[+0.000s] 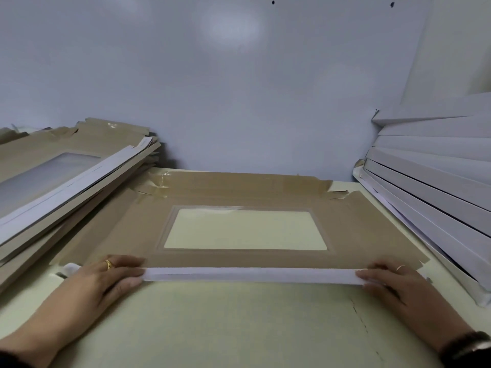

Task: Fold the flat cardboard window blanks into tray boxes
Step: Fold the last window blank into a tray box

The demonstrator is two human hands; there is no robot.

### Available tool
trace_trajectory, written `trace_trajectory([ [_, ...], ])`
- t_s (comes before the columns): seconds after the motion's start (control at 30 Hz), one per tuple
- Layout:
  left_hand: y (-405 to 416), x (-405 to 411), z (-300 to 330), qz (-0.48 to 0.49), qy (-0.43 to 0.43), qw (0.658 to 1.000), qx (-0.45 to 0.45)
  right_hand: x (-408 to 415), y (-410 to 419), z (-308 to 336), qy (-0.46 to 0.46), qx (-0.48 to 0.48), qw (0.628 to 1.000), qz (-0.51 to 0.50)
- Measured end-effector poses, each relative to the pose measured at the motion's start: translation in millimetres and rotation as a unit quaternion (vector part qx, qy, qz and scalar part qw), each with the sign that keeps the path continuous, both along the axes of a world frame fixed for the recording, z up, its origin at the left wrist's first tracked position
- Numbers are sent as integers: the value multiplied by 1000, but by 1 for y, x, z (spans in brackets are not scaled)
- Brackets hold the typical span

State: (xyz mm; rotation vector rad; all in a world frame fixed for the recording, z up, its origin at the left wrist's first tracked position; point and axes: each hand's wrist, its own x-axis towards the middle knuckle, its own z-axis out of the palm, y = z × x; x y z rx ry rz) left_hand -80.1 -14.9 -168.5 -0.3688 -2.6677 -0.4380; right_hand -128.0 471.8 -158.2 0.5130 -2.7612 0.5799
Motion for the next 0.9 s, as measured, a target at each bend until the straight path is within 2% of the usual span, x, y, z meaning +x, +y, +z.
trace_trajectory([
  [0.1,1,-3,4,21,60,998,-19,1,-3,3,42,16,998,-52],
  [0.17,3,-1,9,57,62,996,-2,-1,-1,4,60,23,995,-79],
  [0.3,4,-2,11,122,6,992,39,-7,-3,4,48,22,987,-149],
  [0.47,3,-12,9,189,-58,980,20,-18,-5,2,40,28,985,-168],
  [0.57,5,-16,11,211,-58,976,14,-25,-3,-2,14,41,978,-206],
  [0.67,11,-18,12,256,-66,964,-15,-29,-2,-4,-69,109,959,-252],
  [0.7,17,-18,12,255,-55,965,-26,-30,-5,-4,-82,122,959,-244],
  [0.77,41,-18,10,183,-40,982,-19,-27,-21,-4,-66,164,965,-193],
  [0.83,83,-18,10,71,-86,994,-11,-21,-51,-5,-35,156,982,-96],
  [0.9,126,-18,5,22,-147,987,-55,-13,-91,-8,-46,126,991,22],
])
